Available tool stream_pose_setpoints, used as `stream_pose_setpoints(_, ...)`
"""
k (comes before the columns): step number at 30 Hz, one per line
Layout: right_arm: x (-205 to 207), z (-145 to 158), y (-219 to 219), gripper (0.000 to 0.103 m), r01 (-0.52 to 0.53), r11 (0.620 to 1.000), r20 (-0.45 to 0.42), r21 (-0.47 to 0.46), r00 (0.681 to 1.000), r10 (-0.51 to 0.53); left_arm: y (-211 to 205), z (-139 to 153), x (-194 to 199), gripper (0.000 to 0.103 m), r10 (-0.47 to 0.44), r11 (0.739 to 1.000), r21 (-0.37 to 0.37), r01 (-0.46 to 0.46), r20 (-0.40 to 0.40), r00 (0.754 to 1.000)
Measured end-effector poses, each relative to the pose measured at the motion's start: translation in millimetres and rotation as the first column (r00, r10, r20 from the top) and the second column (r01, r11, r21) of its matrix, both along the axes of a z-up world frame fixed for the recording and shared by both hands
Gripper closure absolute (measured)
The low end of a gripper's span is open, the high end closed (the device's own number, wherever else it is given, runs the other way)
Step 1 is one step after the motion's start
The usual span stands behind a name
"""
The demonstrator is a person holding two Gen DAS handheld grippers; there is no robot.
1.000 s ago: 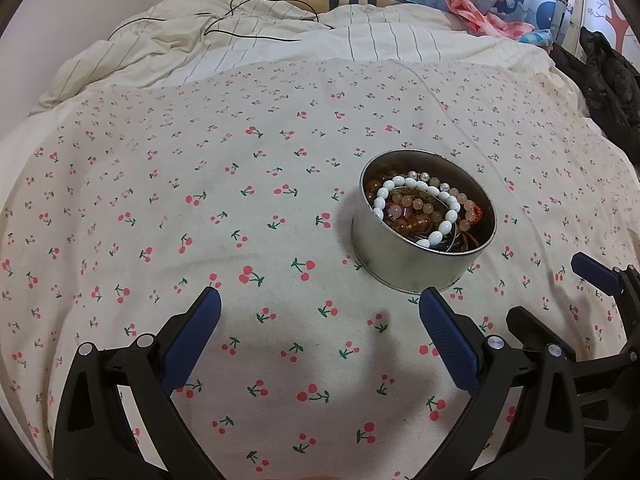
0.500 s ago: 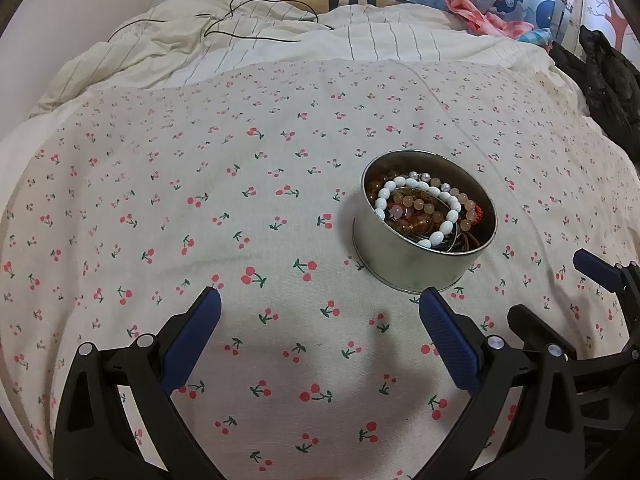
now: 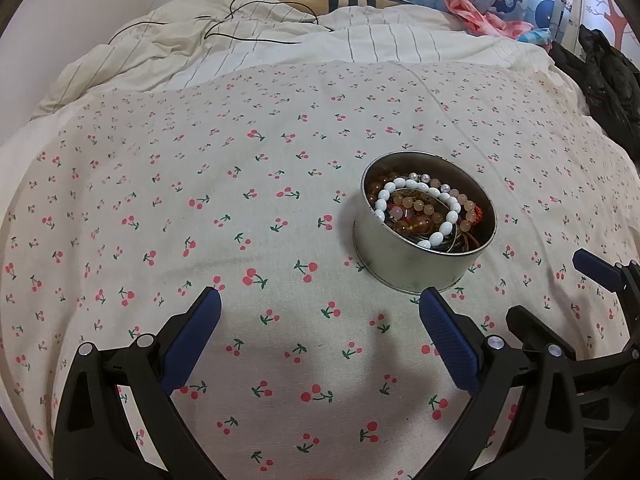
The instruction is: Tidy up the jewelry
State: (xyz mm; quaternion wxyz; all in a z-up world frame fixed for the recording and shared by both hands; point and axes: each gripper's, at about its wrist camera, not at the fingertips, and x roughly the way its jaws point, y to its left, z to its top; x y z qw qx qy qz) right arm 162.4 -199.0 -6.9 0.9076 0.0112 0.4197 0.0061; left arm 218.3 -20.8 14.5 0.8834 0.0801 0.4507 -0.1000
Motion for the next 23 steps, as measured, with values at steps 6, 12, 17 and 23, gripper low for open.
stream_pose_setpoints(6, -0.8, -0.3, 1.0, 0.008, 0.0, 1.0, 0.0, -0.001, 1.0, 0.0, 6.0, -3.0, 1.0, 0.008, -0.005, 0.997, -0.072, 0.002, -0.033, 0.999)
stream_pose_setpoints(12, -0.5, 0.2, 0.2, 0.008, 0.003, 1.0, 0.001, -0.003, 1.0, -0.003, 4.5, 1.9, -1.9, 0.008, -0.008, 0.999, -0.042, 0.008, 0.0, 1.0)
stream_pose_setpoints(17, -1.0, 1.0, -1.0, 0.008, 0.005, 1.0, -0.001, -0.004, 1.0, -0.005, -0.4, 0.7, -1.8, 0.008, -0.033, 0.999, -0.029, 0.033, -0.01, 0.999)
stream_pose_setpoints(23, 0.5, 1.2, -1.1, 0.008, 0.002, 1.0, -0.006, -0.008, 1.0, -0.002, -4.2, 1.0, -3.5, 0.008, -0.042, 0.999, -0.005, 0.042, 0.0, 0.999)
